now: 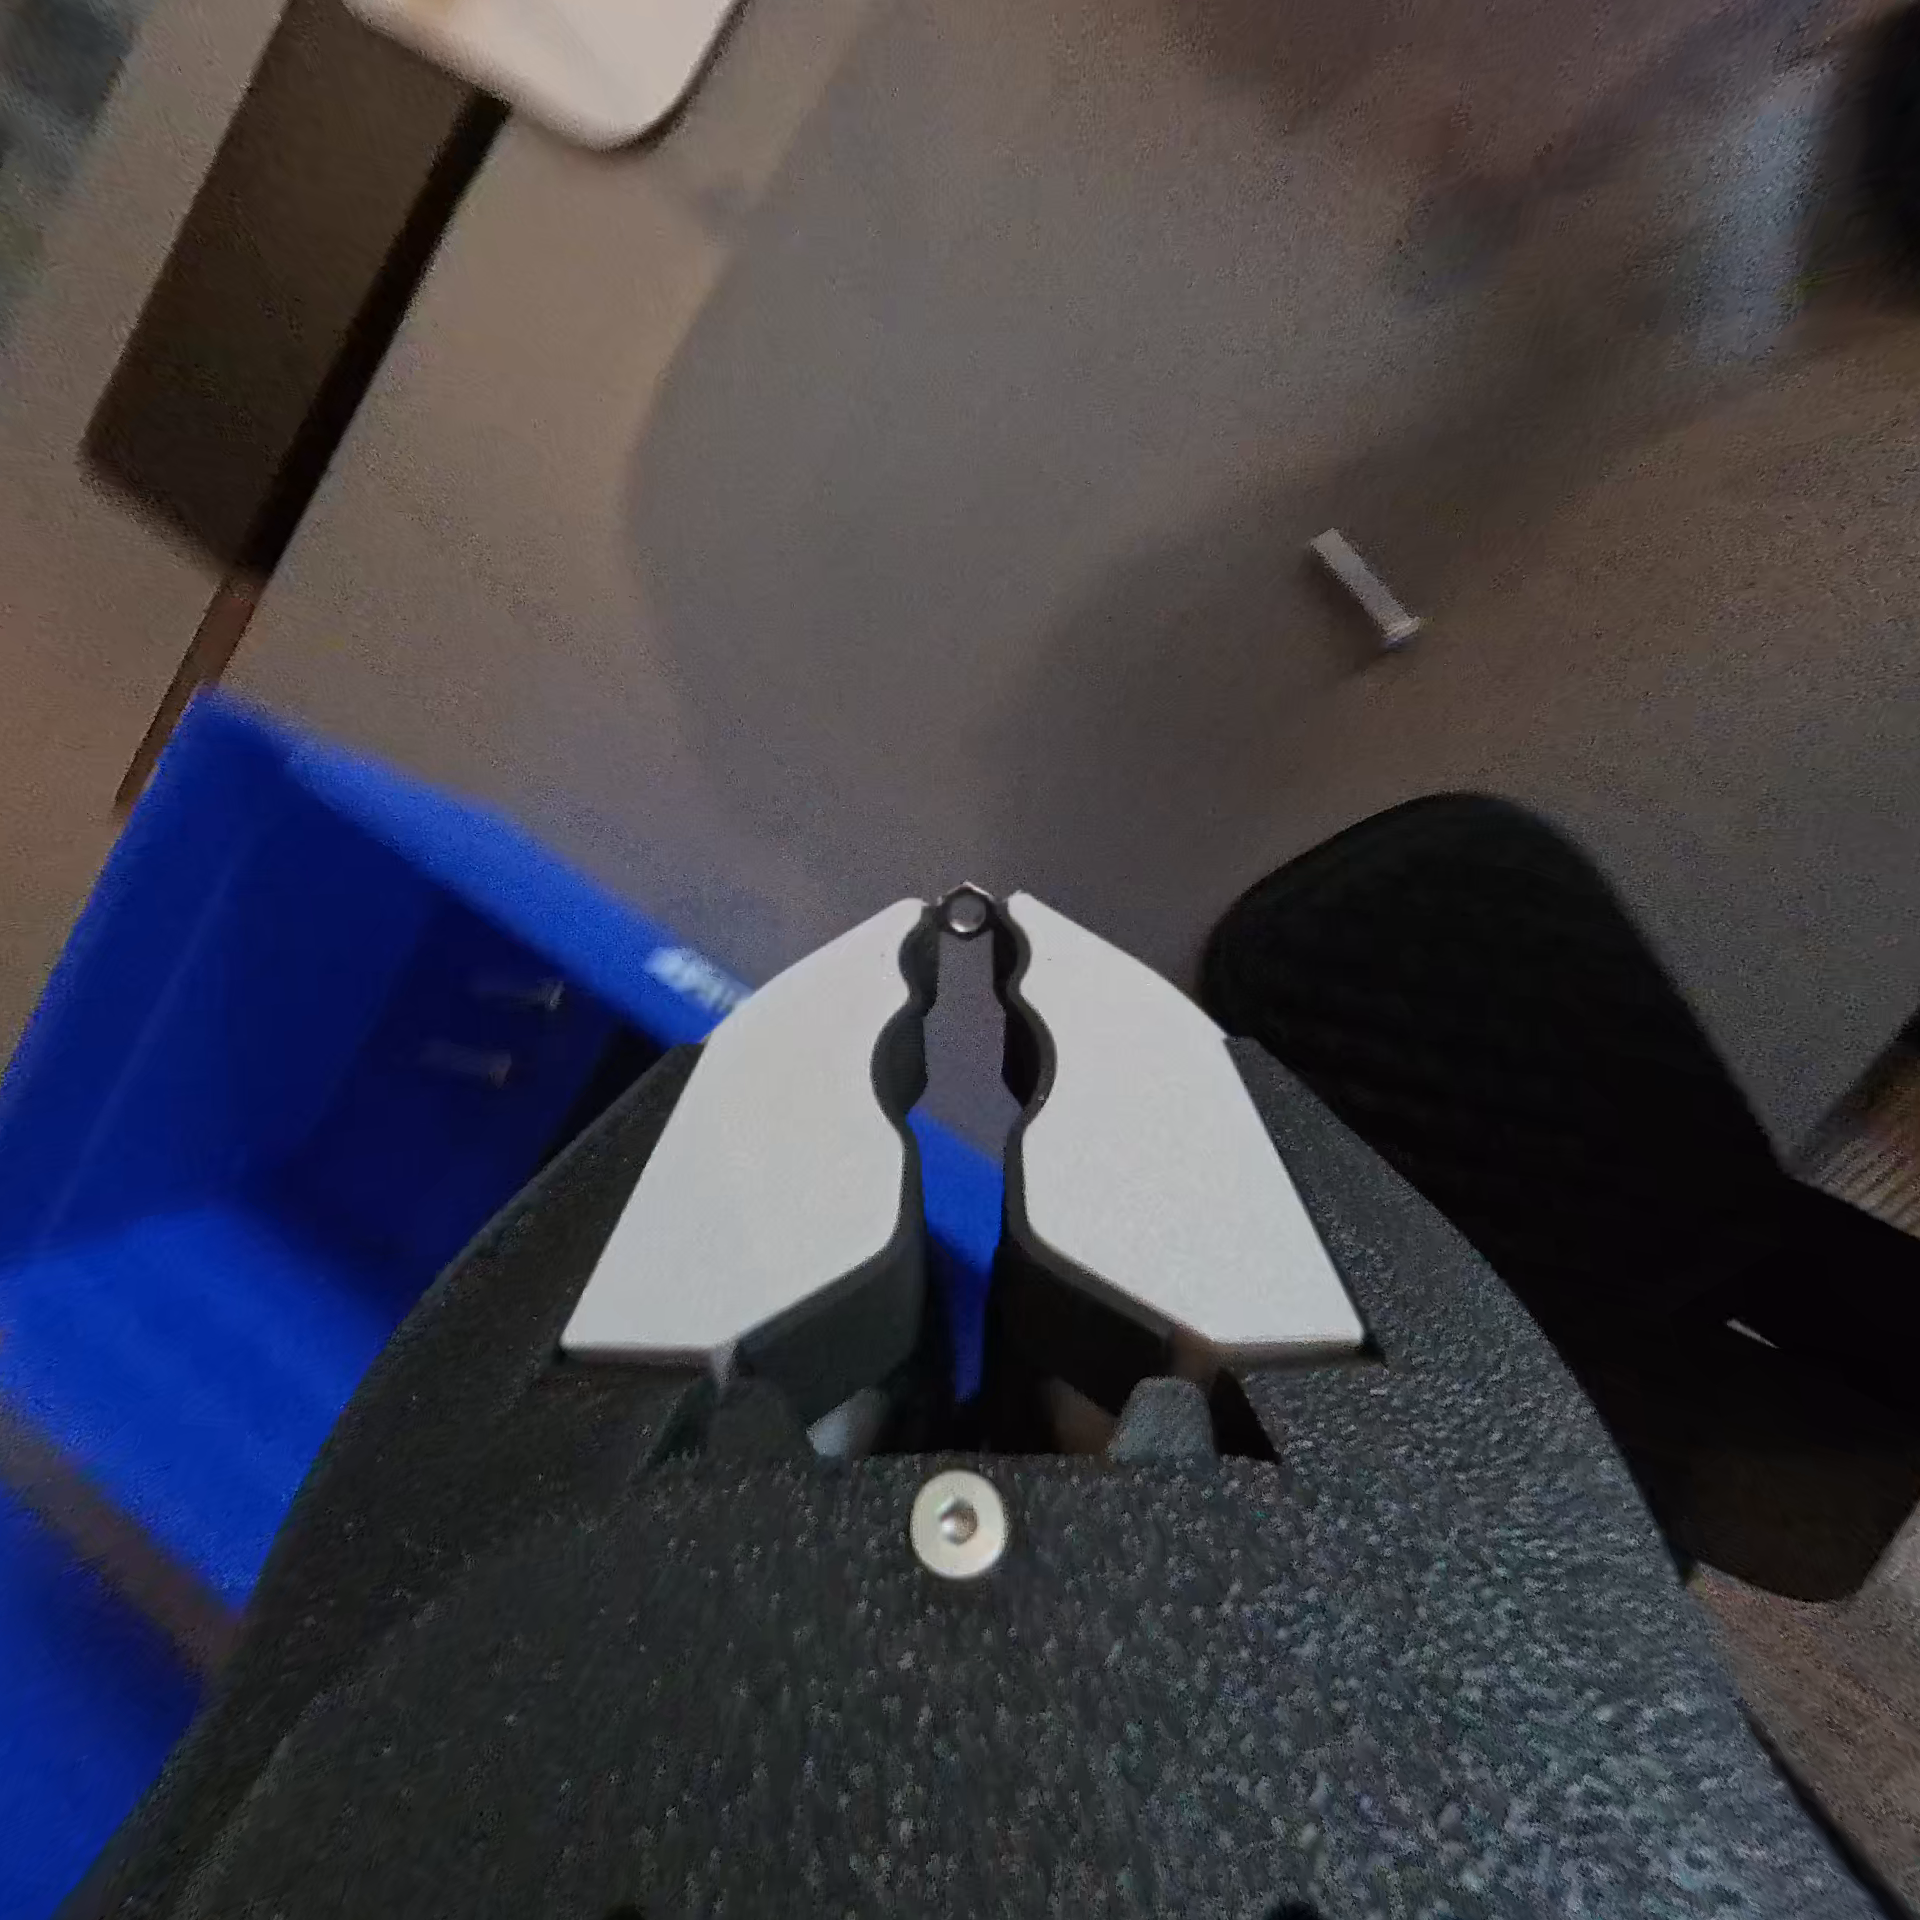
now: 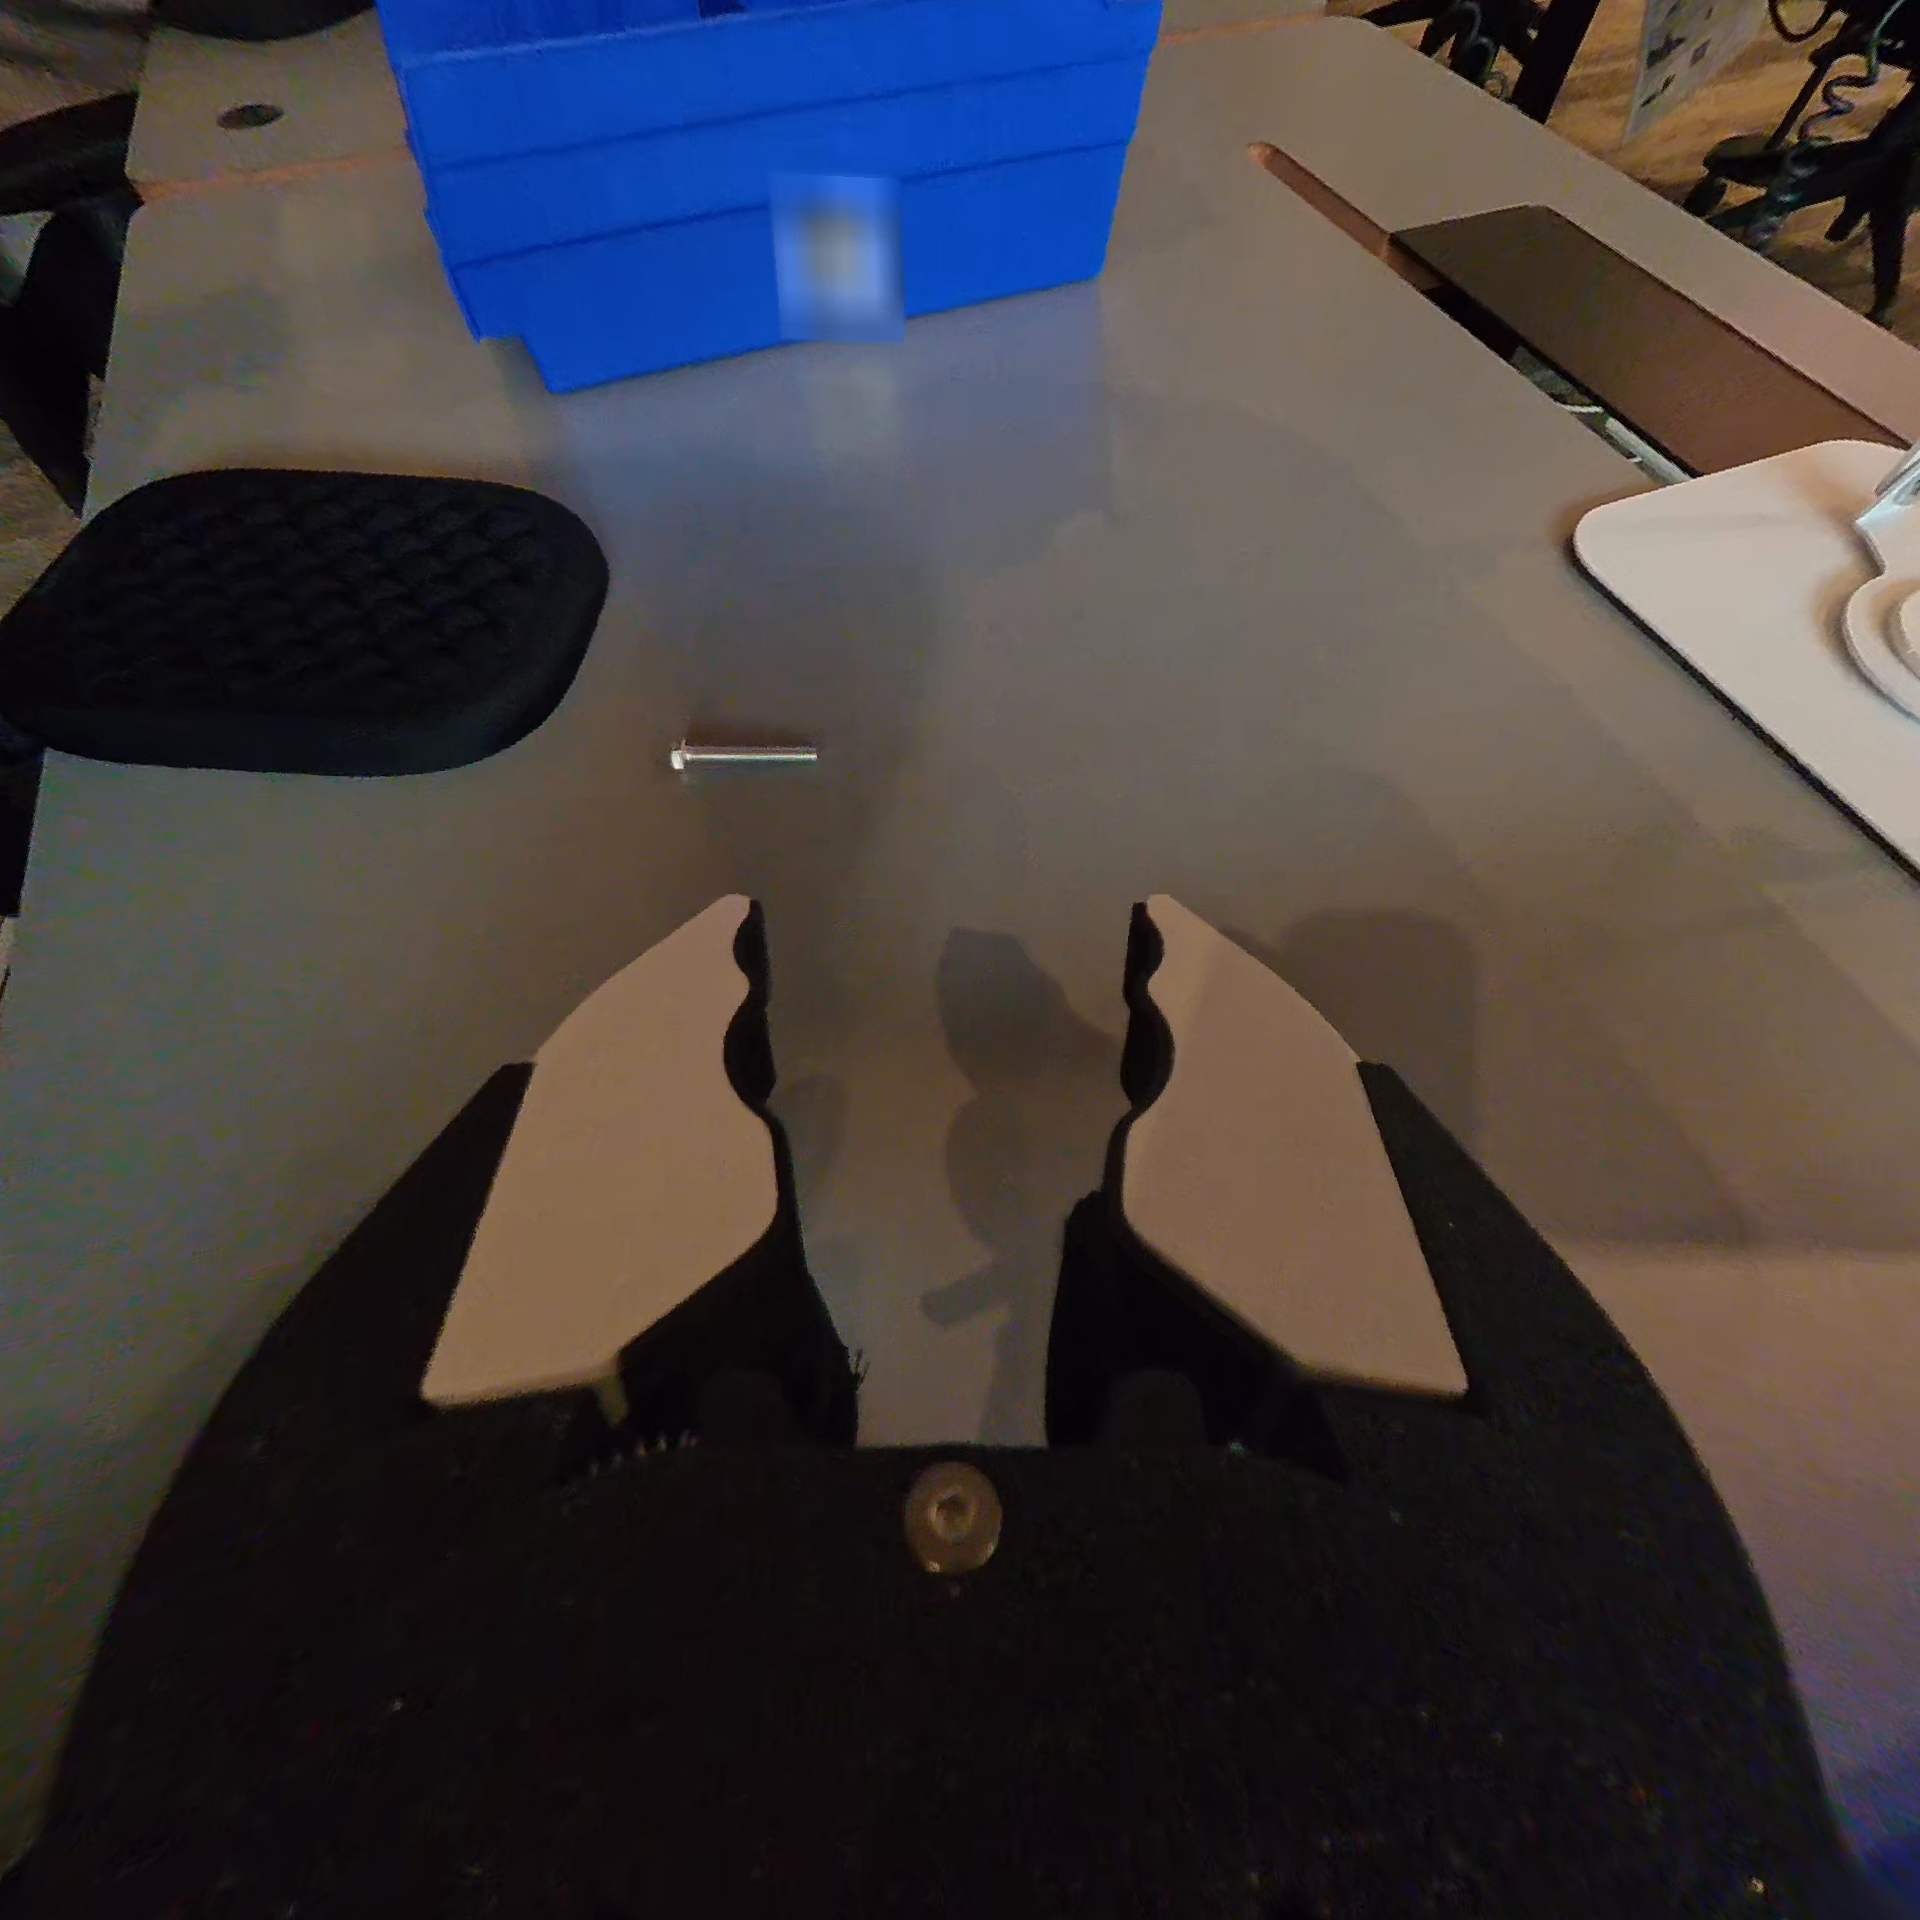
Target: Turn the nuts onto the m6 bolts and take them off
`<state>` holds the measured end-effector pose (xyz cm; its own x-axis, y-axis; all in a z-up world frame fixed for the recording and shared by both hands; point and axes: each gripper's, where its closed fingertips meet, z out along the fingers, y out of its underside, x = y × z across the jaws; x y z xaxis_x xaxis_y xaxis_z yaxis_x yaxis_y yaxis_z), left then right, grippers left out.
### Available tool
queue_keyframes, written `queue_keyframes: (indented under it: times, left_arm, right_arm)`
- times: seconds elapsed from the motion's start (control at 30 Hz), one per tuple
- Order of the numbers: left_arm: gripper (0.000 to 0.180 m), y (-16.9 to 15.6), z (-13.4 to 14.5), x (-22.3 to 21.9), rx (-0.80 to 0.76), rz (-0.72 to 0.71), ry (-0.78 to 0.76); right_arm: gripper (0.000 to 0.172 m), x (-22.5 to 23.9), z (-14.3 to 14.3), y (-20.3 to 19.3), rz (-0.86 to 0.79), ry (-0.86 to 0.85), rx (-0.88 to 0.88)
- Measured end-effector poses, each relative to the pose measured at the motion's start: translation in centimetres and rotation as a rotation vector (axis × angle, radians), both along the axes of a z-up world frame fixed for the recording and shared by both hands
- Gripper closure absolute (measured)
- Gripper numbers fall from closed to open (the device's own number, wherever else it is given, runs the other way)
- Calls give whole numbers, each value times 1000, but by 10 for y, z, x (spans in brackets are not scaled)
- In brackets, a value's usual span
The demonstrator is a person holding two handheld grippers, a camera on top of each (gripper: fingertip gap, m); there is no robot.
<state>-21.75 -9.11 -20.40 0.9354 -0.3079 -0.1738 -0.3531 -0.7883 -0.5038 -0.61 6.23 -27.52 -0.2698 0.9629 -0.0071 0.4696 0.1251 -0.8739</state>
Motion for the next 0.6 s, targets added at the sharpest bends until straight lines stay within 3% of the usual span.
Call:
queue_keyframes:
  times: [0.13, 0.27, 0.4, 0.6]
  left_arm:
    - [171, 40, -22, 86, -4, -238, -60]
    - [171, 68, -69, 141, -106, -369, -81]
    - [171, 88, -105, 172, -197, -427, -114]
    - [171, 99, -137, 185, -278, -445, -66]
  right_arm:
    - [106, 1, 0, 5, -17, 1, -2]
    - [107, 2, -2, 13, -45, -7, -9]
    - [107, 4, -4, 19, -61, -19, -21]
    - [108, 5, -2, 24, -82, -16, -34]
